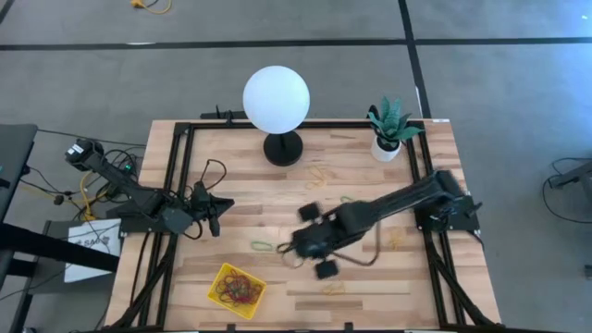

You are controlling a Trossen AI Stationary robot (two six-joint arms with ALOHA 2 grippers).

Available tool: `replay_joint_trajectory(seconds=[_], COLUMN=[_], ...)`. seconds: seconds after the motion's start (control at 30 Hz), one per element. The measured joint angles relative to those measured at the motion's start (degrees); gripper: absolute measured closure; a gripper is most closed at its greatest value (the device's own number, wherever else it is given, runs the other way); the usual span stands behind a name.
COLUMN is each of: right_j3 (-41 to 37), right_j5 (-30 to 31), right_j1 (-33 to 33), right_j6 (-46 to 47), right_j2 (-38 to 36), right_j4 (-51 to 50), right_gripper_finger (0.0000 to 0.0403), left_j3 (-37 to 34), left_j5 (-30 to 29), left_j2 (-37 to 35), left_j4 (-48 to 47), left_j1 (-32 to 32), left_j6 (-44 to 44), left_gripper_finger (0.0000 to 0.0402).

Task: Pick and place items into bin
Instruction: Put the yellow rubber band into the yellow bin

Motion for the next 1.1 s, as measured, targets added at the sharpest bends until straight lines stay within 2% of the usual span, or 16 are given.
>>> replay_joint_trajectory(seconds=[0.07,0.17,0.23,0.33,0.47,0.57,0.67,0.77,0.9,1.0,1.1], right_j3=[-3.0,-11.3,-19.5,-35.1,-56.8,-70.0,-78.5,-81.3,-80.4,-78.5,-77.1], right_j5=[3.9,5.2,5.5,9.3,16.6,17.5,16.5,11.8,-2.2,-10.0,-13.8], right_j1=[0.6,2.6,3.7,5.2,6.2,6.3,6.3,7.0,8.5,9.8,11.5], right_j6=[0.8,2.1,4.1,7.8,20.5,30.8,35.3,39.5,49.0,56.3,61.0], right_j2=[-4.8,-13.3,-19.9,-30.8,-43.4,-49.4,-51.7,-51.5,-50.7,-50.7,-50.7], right_j4=[-3.8,0.0,7.0,17.8,30.7,40.5,47.0,46.5,37.7,30.9,24.6], right_gripper_finger=[0.0333,0.0333,0.0333,0.0333,0.0333,0.0333,0.0333,0.0333,0.0333,0.0333,0.0333], left_j3=[0.0,0.0,0.0,0.0,0.0,0.0,0.0,0.0,0.0,0.0,0.0], left_j5=[0.0,0.0,0.2,0.2,-0.6,-4.5,-7.3,-6.4,-2.3,-1.5,-1.7], left_j2=[0.0,0.0,-0.1,-0.1,0.0,-0.1,0.0,0.0,0.0,0.0,0.0], left_j4=[0.3,0.8,0.9,0.8,2.2,3.3,3.3,3.1,3.0,2.8,2.8], left_j1=[0.0,0.0,0.0,0.0,0.0,0.3,1.8,3.6,5.5,6.6,7.8], left_j6=[0.4,0.6,1.3,1.9,2.0,2.0,1.6,1.3,1.2,1.2,1.2], left_gripper_finger=[0.0374,0.0374,0.0374,0.0374,0.0374,0.0374,0.0374,0.0374,0.0374,0.0374,0.0374])
